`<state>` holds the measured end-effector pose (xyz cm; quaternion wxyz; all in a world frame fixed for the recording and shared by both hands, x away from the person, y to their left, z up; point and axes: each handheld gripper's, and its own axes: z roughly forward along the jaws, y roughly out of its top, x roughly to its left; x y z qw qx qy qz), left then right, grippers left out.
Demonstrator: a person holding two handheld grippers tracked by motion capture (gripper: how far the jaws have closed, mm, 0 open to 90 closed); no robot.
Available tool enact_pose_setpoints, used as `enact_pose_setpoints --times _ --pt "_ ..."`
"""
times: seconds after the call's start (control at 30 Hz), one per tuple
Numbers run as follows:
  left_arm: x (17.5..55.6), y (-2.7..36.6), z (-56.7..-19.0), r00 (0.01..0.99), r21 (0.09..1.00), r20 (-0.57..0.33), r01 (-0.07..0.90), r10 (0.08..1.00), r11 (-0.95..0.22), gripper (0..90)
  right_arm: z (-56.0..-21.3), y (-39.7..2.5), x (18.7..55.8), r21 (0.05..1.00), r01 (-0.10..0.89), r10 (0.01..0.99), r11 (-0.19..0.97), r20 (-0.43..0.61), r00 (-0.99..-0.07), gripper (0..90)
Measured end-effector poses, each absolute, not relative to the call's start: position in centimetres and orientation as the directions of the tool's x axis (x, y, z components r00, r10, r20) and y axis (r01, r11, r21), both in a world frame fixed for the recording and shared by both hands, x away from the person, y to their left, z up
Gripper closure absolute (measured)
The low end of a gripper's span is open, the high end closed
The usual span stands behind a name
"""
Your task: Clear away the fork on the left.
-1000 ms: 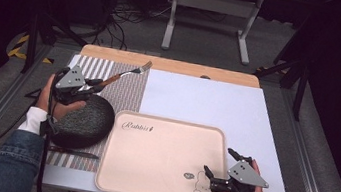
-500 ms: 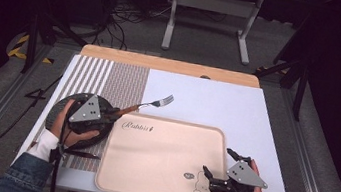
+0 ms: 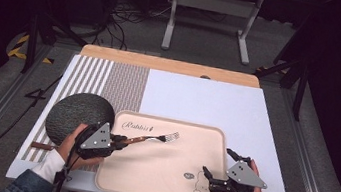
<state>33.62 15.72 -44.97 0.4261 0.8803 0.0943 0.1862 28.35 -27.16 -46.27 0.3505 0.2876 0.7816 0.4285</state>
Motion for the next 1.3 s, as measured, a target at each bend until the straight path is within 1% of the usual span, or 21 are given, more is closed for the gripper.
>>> enact_pose_setpoints --times 0.07,0.1,0.27,0.33,0.4,0.47,0.57,0.6,0.67,0.7,0.9,1.0,1.03,1.07,1.1,1.13,1.2,1.3 --pt "33.2 15.7 -45.1 0.910 0.783 0.252 0.007 0.328 -0.621 75.7 -46.3 -27.1 28.3 0.871 0.150 0.749 0.468 -0.302 -0.590 8.0" --pt "32.8 15.6 -45.5 0.917 0.779 0.237 0.017 0.319 -0.627 75.7 -46.3 -27.1 28.3 0.870 0.147 0.746 0.471 -0.304 -0.592 8.0" --pt "32.0 15.1 -46.2 0.927 0.773 0.221 0.024 0.304 -0.635 75.6 -46.3 -27.1 28.3 0.869 0.147 0.745 0.473 -0.305 -0.593 8.0" --pt "31.6 15.1 -46.3 0.922 0.779 0.215 0.037 0.321 -0.626 75.6 -46.3 -27.1 28.3 0.868 0.147 0.745 0.474 -0.306 -0.592 8.0" --pt "30.9 15.1 -46.7 0.917 0.794 0.185 0.072 0.354 -0.603 75.5 -46.3 -27.0 28.3 0.867 0.148 0.744 0.475 -0.307 -0.594 8.0" --pt "30.8 15.2 -46.8 0.919 0.794 0.172 0.084 0.354 -0.602 75.5 -46.3 -27.0 28.3 0.867 0.147 0.742 0.476 -0.306 -0.596 8.0" --pt "30.0 15.2 -47.0 0.911 0.794 0.163 0.107 0.379 -0.598 75.4 -46.3 -27.0 28.3 0.867 0.147 0.741 0.477 -0.307 -0.597 8.0" --pt "29.8 15.2 -47.2 0.908 0.796 0.139 0.134 0.394 -0.590 75.4 -46.3 -27.0 28.3 0.866 0.147 0.741 0.478 -0.308 -0.597 8.0" --pt "29.4 15.2 -47.5 0.907 0.788 0.140 0.141 0.398 -0.599 75.3 -46.3 -27.0 28.3 0.865 0.145 0.739 0.481 -0.310 -0.598 8.0" --pt "28.9 15.3 -47.7 0.914 0.790 0.114 0.156 0.391 -0.594 75.0 -46.3 -27.0 28.2 0.864 0.145 0.738 0.482 -0.312 -0.598 8.0" --pt "28.2 15.3 -47.9 0.922 0.787 0.098 0.158 0.374 -0.596 74.0 -46.3 -26.9 28.2 0.863 0.145 0.738 0.484 -0.313 -0.598 8.0" --pt "28.3 15.5 -47.4 0.929 0.809 0.086 0.146 0.359 -0.570 71.9 -46.3 -26.9 28.3 0.863 0.146 0.739 0.483 -0.312 -0.598 8.0" --pt "28.4 15.6 -47.2 0.933 0.811 0.087 0.137 0.349 -0.569 77.0 -46.3 -26.9 28.2 0.863 0.145 0.738 0.484 -0.314 -0.597 8.0" --pt "28.6 15.5 -46.9 0.938 0.816 0.098 0.115 0.333 -0.566 78.9 -46.3 -26.9 28.2 0.863 0.144 0.738 0.484 -0.314 -0.597 8.1" --pt "28.6 15.5 -46.9 0.938 0.816 0.098 0.115 0.333 -0.566 81.0 -46.3 -26.9 28.3 0.863 0.145 0.739 0.484 -0.314 -0.597 8.0" --pt "29.0 15.4 -46.6 0.942 0.814 0.105 0.103 0.320 -0.571 81.0 -46.3 -26.9 28.3 0.863 0.145 0.739 0.484 -0.314 -0.597 8.0" --pt "29.8 14.8 -45.9 0.953 0.810 0.125 0.062 0.276 -0.584 89.0 -46.3 -26.9 28.3 0.863 0.146 0.739 0.484 -0.314 -0.596 8.0" --pt "30.7 14.0 -45.5 0.961 0.804 0.134 0.037 0.242 -0.593 89.8 -46.4 -26.9 28.3 0.862 0.146 0.738 0.486 -0.316 -0.596 8.0"
